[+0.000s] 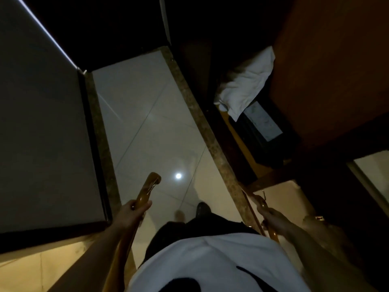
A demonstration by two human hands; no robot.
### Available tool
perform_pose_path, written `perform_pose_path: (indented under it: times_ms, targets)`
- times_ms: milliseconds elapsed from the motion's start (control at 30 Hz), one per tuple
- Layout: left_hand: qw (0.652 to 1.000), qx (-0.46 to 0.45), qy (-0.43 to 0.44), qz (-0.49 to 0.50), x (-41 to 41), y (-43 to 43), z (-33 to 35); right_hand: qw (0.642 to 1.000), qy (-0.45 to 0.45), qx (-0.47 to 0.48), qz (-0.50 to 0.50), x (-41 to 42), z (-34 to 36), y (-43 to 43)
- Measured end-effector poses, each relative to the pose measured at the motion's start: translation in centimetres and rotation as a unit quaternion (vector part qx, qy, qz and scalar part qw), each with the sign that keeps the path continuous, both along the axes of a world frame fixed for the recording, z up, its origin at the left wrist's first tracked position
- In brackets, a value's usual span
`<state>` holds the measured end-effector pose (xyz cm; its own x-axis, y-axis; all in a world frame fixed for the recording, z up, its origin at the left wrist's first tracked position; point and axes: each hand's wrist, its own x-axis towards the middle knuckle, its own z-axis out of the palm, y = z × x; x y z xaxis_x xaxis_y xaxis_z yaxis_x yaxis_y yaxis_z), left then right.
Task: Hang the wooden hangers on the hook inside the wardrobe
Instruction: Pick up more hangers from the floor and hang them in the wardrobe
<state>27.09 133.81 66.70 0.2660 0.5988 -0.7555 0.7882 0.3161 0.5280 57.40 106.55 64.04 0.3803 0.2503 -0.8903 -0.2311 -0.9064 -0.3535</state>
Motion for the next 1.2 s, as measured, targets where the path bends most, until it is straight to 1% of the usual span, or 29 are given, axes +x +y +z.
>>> perform_pose_path:
  times_ms: [100, 200, 300, 433, 533, 667, 767, 900, 1000, 1100, 1200]
  targets:
    - [1.000, -0.012, 0.011, -0.018, 2.1, 2.1, -0.2, 0.999, -0.004, 0.043, -0.009, 2.8, 1.8, 4.0]
    - [0.999, -0.020, 0.020, -0.027, 4.4, 5.0, -0.3, 0.994, -0.009, 0.107, -0.031, 5.9, 4.6, 8.7]
    - [0.997, -0.029, 0.030, -0.062, 7.1, 9.0, -0.9, 0.991, -0.029, 0.117, -0.050, 9.6, 5.6, 12.6]
    - [0.994, -0.016, 0.033, -0.103, 11.9, 14.7, -1.3, 0.983, -0.056, 0.147, -0.091, 13.3, 5.7, 16.7]
    - [0.987, -0.010, 0.020, -0.162, 17.1, 19.5, -0.1, 0.980, -0.078, 0.139, -0.117, 15.4, 5.6, 19.2]
    - [0.974, -0.007, 0.003, -0.226, 24.5, 26.5, 1.5, 0.980, -0.077, 0.104, -0.154, 17.0, 5.7, 21.6]
    - [0.964, 0.006, -0.020, -0.266, 30.3, 30.6, 2.7, 0.973, -0.083, 0.084, -0.199, 18.0, 5.7, 22.8]
    - [0.940, 0.015, -0.048, -0.339, 37.3, 34.0, 3.8, 0.950, -0.098, 0.063, -0.290, 19.0, 5.7, 24.2]
    - [0.913, 0.003, -0.066, -0.404, 42.1, 35.1, 5.0, 0.921, -0.122, 0.066, -0.363, 19.7, 6.4, 25.3]
    - [0.881, 0.024, -0.093, -0.464, 46.6, 35.0, 6.1, 0.879, -0.198, 0.067, -0.429, 21.1, 7.1, 25.8]
    - [0.849, 0.087, -0.122, -0.507, 50.7, 33.7, 7.2, 0.849, -0.298, 0.079, -0.429, 23.0, 8.7, 26.0]
